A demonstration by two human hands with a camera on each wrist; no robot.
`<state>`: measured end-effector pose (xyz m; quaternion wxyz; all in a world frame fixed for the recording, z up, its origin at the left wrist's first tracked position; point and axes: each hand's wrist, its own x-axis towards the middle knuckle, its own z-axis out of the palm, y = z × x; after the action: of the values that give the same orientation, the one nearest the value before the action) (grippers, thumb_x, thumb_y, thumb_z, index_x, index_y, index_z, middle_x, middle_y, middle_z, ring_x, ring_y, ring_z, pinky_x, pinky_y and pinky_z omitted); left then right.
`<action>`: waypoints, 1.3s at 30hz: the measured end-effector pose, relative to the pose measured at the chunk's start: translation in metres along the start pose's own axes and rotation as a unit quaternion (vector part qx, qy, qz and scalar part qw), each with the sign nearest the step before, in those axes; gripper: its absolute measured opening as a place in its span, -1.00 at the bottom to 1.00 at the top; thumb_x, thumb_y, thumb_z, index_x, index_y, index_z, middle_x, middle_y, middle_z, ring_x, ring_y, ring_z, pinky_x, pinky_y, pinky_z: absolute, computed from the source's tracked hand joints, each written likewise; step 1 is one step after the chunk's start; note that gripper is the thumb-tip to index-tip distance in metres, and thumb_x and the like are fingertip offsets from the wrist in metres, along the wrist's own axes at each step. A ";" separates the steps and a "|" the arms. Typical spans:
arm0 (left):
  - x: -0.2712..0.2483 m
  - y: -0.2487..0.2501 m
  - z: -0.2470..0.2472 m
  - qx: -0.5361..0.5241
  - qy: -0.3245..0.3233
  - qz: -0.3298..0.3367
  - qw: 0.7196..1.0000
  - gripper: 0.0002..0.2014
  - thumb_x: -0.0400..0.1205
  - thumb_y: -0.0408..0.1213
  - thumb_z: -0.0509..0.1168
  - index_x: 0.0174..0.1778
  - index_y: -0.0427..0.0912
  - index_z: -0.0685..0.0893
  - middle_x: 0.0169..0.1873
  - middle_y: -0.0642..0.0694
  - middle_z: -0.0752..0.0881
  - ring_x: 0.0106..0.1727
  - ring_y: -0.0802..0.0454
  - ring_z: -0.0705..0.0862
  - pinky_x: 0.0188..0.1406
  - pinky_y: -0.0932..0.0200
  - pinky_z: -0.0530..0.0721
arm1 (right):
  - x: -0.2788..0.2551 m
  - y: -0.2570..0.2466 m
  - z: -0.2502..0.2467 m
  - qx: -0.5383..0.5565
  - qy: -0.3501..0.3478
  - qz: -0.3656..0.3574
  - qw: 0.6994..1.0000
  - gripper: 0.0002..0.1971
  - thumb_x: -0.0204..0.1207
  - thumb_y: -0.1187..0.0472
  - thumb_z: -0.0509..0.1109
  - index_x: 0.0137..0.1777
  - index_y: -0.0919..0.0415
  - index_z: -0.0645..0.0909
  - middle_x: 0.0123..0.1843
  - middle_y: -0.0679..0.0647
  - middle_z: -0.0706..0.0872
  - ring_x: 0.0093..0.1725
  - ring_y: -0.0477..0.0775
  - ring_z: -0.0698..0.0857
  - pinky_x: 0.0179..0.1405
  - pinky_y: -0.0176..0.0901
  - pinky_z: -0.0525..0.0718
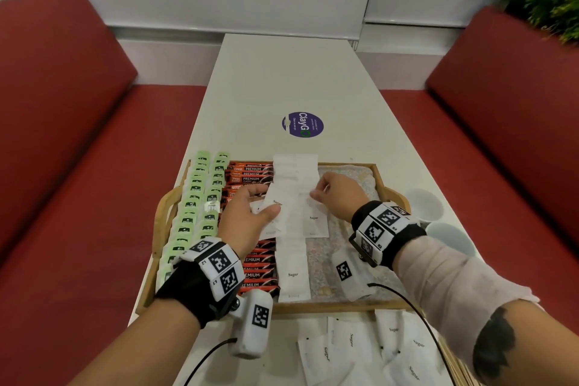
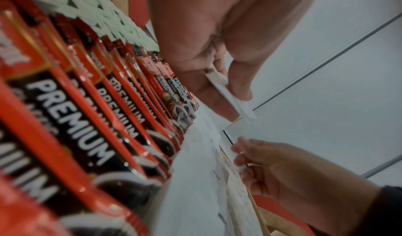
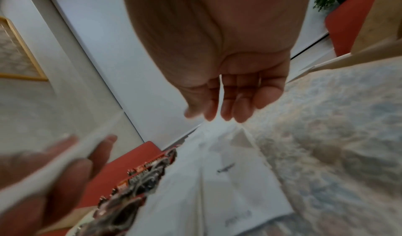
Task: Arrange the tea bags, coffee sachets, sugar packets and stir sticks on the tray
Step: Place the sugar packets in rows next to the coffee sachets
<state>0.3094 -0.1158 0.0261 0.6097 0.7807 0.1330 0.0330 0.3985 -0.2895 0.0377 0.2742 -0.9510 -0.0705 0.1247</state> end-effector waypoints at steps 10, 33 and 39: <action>0.004 0.004 0.012 0.008 -0.009 0.005 1.000 -0.55 0.40 -0.09 0.53 0.18 0.00 0.59 0.08 -0.02 0.73 -0.03 0.01 0.71 0.08 -0.08 0.70 | -0.021 -0.022 -0.010 0.146 -0.081 -0.092 0.982 -0.79 0.58 0.15 0.40 -0.29 0.09 0.55 -0.38 -0.10 0.67 -0.44 -0.13 0.62 -0.51 -0.49 0.50; 0.006 0.007 0.008 0.023 0.014 0.051 0.998 -0.68 0.63 -0.51 0.26 0.28 -0.20 0.55 -0.58 0.09 0.37 -0.64 0.33 0.42 -0.52 0.49 0.41 | -0.013 0.022 -0.003 0.033 -0.064 0.038 0.997 -0.85 0.52 0.33 0.43 -0.09 0.11 0.52 -0.29 -0.04 0.58 -0.30 0.01 0.61 -0.18 -0.11 0.62; 0.006 0.005 0.006 0.033 0.022 0.056 0.998 -0.70 0.62 -0.48 0.28 0.19 -0.05 0.53 -0.58 0.13 0.33 -0.60 0.29 0.41 -0.40 0.46 0.49 | -0.013 0.019 0.010 0.044 -0.065 0.047 0.996 -0.85 0.50 0.34 0.45 -0.08 0.15 0.53 -0.17 0.05 0.63 -0.13 0.12 0.66 0.02 0.00 0.69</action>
<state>0.3173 -0.1210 0.0290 0.5780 0.8054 0.1037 0.0801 0.3842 -0.3030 0.0219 0.3040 -0.9302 -0.0377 0.2021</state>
